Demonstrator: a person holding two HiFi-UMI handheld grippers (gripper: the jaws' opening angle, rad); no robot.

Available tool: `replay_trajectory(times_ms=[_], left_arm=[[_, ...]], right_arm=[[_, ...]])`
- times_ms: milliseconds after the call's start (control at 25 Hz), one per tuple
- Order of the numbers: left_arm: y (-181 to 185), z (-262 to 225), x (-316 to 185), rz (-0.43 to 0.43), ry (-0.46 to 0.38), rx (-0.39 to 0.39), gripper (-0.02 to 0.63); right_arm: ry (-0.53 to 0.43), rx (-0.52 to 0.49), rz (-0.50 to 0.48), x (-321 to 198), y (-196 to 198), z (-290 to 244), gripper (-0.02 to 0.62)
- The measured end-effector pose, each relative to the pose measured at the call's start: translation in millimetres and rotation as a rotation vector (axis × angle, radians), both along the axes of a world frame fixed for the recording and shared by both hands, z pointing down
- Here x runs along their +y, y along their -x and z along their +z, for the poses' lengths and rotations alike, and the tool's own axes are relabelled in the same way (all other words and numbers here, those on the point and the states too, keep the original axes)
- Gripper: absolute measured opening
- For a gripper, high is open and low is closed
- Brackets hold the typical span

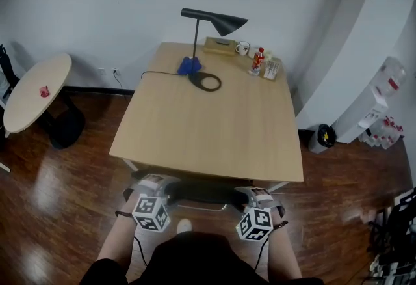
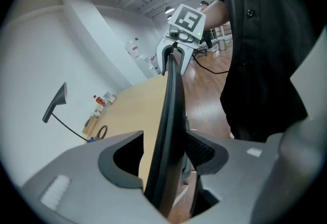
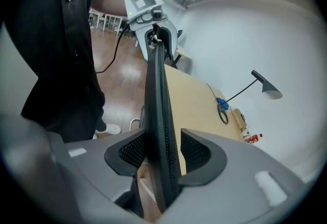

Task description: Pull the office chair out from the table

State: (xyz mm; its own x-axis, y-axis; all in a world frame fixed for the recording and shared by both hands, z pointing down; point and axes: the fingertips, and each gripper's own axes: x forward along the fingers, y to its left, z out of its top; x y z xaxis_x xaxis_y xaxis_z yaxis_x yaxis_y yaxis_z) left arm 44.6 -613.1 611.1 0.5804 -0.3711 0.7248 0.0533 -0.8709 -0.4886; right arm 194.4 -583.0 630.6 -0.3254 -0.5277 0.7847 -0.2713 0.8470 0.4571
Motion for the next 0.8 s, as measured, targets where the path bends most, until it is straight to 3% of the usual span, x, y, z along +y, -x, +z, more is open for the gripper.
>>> replay_trajectory(times_ms=[480,800], left_arm=[[4.8,17.8,-6.2,0.063,-0.134,-0.169,0.127],[9.4,29.5,1.4,0.079,-0.065,-0.234,0.084]], right_arm=[[-0.018,0.230,-0.044,-4.0,-12.5,19.7,0.081],[0.020,0.263,-0.051,0.4,-14.1,27.7,0.057]])
